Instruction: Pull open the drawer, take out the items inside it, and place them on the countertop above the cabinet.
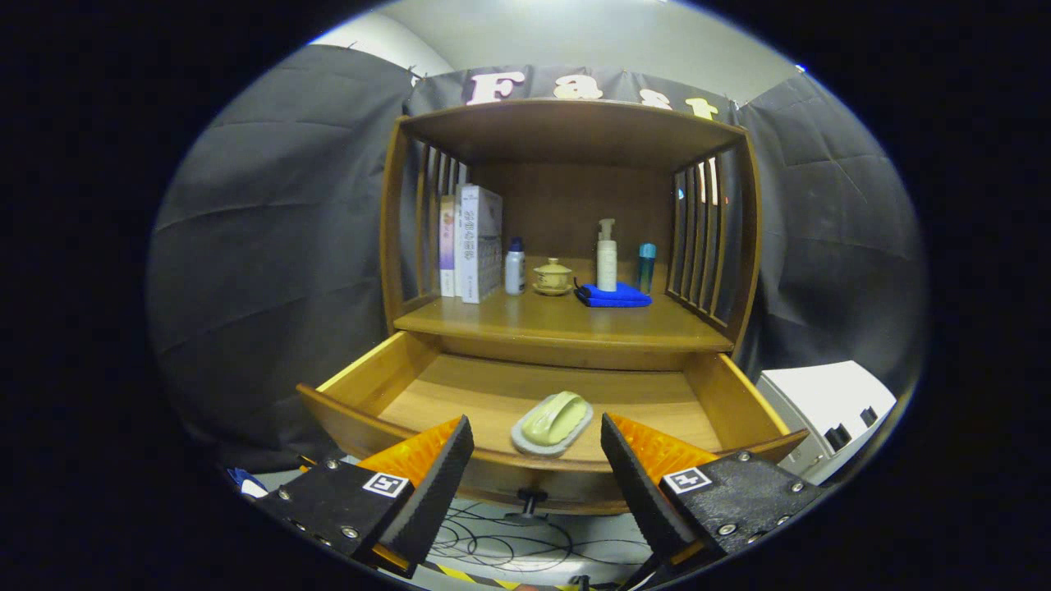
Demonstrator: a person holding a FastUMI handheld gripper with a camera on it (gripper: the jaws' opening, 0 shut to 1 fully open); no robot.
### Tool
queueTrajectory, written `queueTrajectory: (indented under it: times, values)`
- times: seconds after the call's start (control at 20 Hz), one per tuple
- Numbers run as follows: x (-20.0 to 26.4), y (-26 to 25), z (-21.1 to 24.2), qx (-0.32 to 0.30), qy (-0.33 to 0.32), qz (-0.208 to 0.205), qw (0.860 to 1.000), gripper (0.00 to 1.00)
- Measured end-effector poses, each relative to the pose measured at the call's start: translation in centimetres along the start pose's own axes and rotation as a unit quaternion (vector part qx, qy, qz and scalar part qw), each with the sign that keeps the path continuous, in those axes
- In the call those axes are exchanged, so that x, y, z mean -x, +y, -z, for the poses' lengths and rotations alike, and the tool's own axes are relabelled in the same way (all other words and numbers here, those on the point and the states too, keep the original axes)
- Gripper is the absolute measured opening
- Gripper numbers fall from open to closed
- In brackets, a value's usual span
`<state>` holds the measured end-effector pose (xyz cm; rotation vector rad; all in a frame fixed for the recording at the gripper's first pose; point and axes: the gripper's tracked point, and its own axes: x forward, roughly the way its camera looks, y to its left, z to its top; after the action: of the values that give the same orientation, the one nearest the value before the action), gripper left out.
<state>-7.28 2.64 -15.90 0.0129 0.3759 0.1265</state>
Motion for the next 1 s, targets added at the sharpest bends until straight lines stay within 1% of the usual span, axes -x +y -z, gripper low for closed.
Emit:
queueTrajectory:
  times: [0.1,0.2,0.3,0.5,0.65,0.85,1.0]
  values:
    - [-1.9,0.3,-1.3,-0.021,0.015,0.002,1.000,0.97]
    - [-3.4,0.0,-1.5,-0.031,0.040,0.010,0.999,0.97]
    - [-5.3,0.2,-1.1,-0.051,0.072,0.009,0.996,0.97]
    - [-9.1,-0.8,-0.2,-0.071,0.118,0.046,0.989,0.97]
    - [-11.9,-0.7,1.2,-0.091,0.159,0.060,0.981,0.96]
    - [-14.1,-1.2,3.0,-0.086,0.198,0.082,0.973,0.95]
    - [-15.0,-1.6,4.3,-0.079,0.225,0.094,0.967,0.91]
